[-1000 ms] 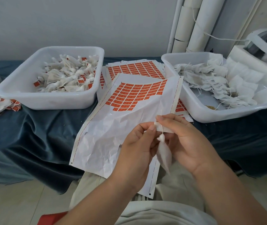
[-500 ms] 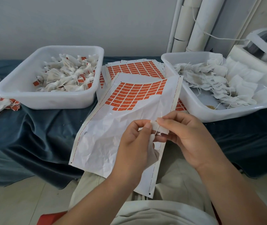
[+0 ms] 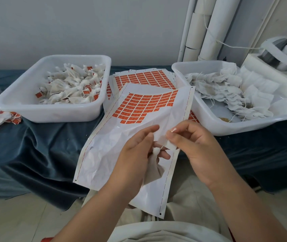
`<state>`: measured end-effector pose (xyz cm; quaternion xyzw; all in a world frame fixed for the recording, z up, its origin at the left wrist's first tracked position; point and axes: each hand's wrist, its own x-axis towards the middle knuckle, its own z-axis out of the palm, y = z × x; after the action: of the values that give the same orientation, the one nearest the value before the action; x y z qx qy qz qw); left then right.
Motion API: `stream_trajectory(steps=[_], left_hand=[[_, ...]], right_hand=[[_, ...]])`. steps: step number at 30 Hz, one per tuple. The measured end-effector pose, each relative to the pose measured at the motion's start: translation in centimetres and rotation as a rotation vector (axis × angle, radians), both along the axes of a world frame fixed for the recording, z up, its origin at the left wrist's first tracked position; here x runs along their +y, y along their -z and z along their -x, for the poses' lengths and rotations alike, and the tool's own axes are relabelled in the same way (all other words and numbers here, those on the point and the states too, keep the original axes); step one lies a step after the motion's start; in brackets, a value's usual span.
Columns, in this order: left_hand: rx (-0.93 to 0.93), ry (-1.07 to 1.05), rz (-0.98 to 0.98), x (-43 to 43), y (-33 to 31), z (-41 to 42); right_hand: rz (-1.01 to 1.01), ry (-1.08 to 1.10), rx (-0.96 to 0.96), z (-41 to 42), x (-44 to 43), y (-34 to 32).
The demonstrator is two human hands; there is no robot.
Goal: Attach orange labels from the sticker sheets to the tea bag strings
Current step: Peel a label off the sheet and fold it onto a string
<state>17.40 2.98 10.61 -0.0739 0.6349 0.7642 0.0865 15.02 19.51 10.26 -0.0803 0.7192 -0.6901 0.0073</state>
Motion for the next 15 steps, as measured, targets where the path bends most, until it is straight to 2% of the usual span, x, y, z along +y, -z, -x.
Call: stream_trajectory(steps=[4, 9, 15], left_hand=[[-0.076, 0.091, -0.067, -0.65, -0.25, 0.42], [-0.064, 0.100, -0.053, -0.81, -0.25, 0.75], [-0.030, 0.102, 0.050, -0.81, -0.26, 0.91]], right_hand=[[0.172, -0.070, -0.099, 0.30, -0.18, 0.63], [0.406, -0.196, -0.290, 0.59, -0.19, 0.67], [0.472, -0.206, -0.411, 0.70, -0.34, 0.64]])
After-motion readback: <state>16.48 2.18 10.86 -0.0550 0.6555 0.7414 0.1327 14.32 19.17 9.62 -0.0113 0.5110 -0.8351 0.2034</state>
